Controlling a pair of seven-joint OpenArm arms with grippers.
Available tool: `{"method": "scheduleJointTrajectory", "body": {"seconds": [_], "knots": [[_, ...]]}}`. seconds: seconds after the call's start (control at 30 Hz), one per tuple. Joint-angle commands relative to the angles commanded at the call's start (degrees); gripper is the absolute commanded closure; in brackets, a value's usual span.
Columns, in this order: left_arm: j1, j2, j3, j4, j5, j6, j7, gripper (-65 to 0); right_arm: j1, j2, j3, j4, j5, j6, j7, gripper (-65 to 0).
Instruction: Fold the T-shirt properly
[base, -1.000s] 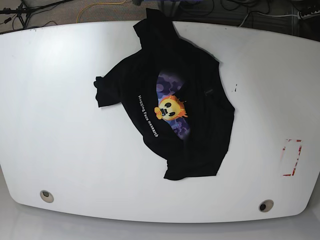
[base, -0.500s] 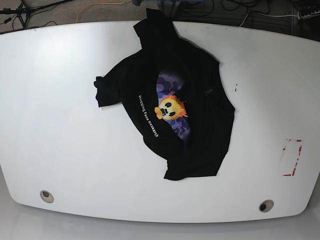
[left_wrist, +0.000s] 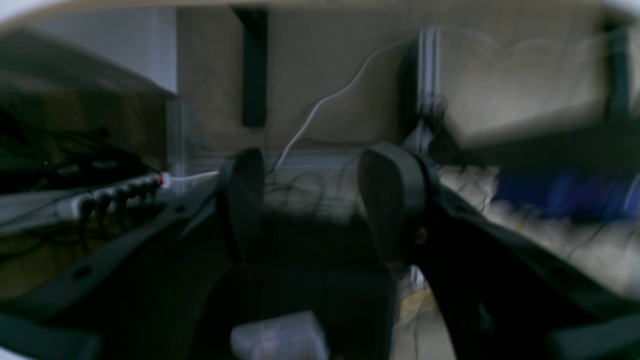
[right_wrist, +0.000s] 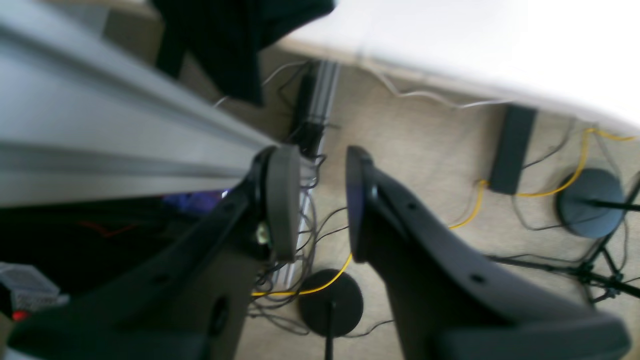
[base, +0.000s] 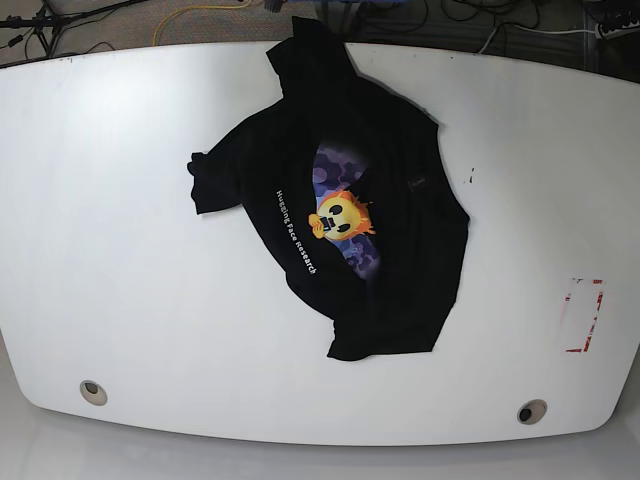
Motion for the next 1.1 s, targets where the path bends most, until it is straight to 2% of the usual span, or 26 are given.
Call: {"method": "scheduleJointTrajectory", "body": {"seconds": [0.47,0.8,0.87,1.1], "knots": [[-3.8,-0.5,-4.6,4.8,-5.9,-0.1,1.6,-31.3,1.4,-1.9,0.5,1.4,-0.4,-0.18,0.2,-15.5],[-6.9,-1.2,-4.5,4.7,-4.9,-0.1,1.8,-30.9,3.1,-1.1,0.4,3.0,-0.3,-0.27,-0.1,-15.8],[-10.1,-1.4,-3.0,2.4,-2.7,-0.2,0.4,-30.9,5.0,0.3,-0.3,4.7,-1.0,-0.1,-0.8,-15.7],[-12.6,-1.4,-1.8,1.4,-0.7,-0.1,-0.2,-30.9,7.3,1.6,-0.5,5.8,-1.0,-0.24,-1.2,-15.6]]}}
